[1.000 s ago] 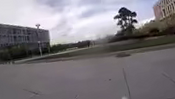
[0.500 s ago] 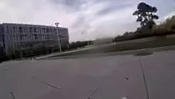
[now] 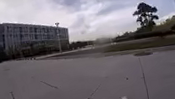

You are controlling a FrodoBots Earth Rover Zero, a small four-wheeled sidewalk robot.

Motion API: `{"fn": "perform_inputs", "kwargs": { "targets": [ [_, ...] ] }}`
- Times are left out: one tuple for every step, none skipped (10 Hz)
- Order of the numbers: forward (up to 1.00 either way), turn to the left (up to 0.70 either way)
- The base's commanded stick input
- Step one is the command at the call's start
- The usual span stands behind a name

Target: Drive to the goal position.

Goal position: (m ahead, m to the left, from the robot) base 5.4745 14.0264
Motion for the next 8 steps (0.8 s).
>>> {"fn": "perform_inputs", "kwargs": {
  "targets": [
    [0.7, 0.0],
    [0.7, 0.0],
    [0.7, 0.0],
    [0.7, 0.0],
    [0.75, 0.08],
    [0.85, 0.27],
    [0.85, 0.27],
    [0.85, 0.27]
  ]
}}
